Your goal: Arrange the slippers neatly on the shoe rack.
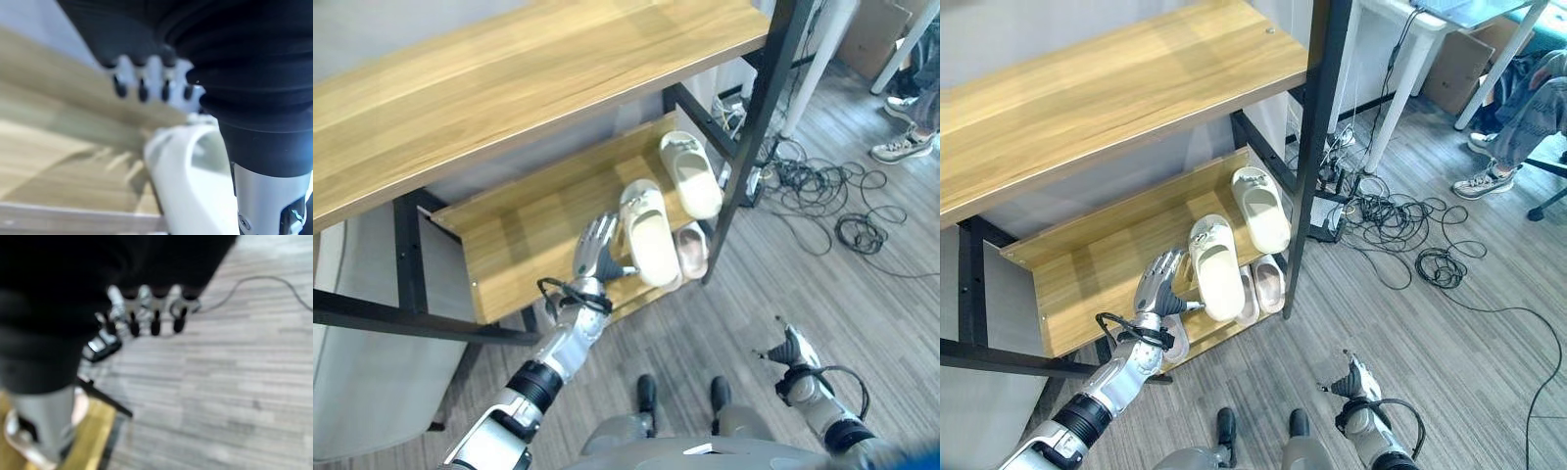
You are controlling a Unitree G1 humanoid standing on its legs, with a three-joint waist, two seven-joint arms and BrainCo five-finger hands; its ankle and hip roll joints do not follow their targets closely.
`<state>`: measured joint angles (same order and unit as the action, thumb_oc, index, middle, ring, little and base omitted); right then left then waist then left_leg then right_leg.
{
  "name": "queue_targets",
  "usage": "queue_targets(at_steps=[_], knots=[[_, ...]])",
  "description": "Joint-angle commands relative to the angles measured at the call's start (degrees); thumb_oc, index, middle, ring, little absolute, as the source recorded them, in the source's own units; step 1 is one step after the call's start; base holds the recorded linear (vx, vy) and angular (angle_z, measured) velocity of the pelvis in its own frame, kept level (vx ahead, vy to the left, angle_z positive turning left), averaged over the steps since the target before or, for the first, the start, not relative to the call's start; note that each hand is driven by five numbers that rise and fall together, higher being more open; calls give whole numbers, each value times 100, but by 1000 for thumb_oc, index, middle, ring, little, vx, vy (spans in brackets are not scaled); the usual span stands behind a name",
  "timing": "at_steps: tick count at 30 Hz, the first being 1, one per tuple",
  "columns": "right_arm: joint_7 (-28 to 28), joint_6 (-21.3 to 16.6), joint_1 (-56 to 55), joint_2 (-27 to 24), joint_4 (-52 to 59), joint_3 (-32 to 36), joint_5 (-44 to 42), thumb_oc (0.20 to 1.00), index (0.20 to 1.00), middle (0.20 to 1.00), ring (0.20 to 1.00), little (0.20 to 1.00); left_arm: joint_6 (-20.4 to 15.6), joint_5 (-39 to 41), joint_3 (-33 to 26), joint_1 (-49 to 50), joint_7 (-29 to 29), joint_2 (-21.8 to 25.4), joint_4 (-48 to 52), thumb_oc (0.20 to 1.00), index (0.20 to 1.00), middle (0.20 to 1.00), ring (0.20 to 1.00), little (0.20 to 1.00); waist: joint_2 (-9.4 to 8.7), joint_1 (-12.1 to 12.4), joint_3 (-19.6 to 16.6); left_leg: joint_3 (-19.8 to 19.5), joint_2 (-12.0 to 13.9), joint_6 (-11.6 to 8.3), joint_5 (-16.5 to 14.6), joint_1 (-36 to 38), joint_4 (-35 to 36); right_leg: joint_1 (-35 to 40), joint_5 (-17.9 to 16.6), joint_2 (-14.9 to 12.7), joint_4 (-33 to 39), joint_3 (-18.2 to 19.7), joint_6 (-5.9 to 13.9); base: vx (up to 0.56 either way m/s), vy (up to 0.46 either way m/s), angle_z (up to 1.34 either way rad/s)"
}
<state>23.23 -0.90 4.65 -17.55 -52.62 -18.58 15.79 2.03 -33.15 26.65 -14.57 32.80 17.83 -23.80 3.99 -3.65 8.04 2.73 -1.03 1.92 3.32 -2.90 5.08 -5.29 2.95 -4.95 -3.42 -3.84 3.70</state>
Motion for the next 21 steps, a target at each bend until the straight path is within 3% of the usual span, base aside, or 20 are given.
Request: queue_targets(at_steps=[1, 10, 21], knots=[[196, -40, -4, -82, 23, -81, -97, 1000, 1000, 1000, 1000, 1000, -25, -139, -52, -263, 253, -115, -145, 1000, 1000, 1000, 1000, 1000, -31, 75, -124, -468, -138, -94, -408, -51, -84, -215, 109, -38, -435, 245, 360, 0, 0, 0], [276, -82, -61, -64, -120, -71, -49, 1000, 1000, 1000, 1000, 1000, 133, -653, 119, -255, 259, -67, -502, 1000, 1000, 1000, 1000, 1000, 6, 62, -191, -469, -143, -97, -448, 36, -44, -81, 99, -41, -323, 251, 382, 0, 0, 0], [322, -81, -22, -30, -186, -124, -30, 1000, 1000, 1000, 1000, 1000, 127, -676, 236, -272, 232, -124, -725, 1000, 1000, 1000, 1000, 1000, -5, 76, -163, -478, -152, -89, -439, 5, -24, -129, 80, -50, -327, 230, 401, 0, 0, 0]])
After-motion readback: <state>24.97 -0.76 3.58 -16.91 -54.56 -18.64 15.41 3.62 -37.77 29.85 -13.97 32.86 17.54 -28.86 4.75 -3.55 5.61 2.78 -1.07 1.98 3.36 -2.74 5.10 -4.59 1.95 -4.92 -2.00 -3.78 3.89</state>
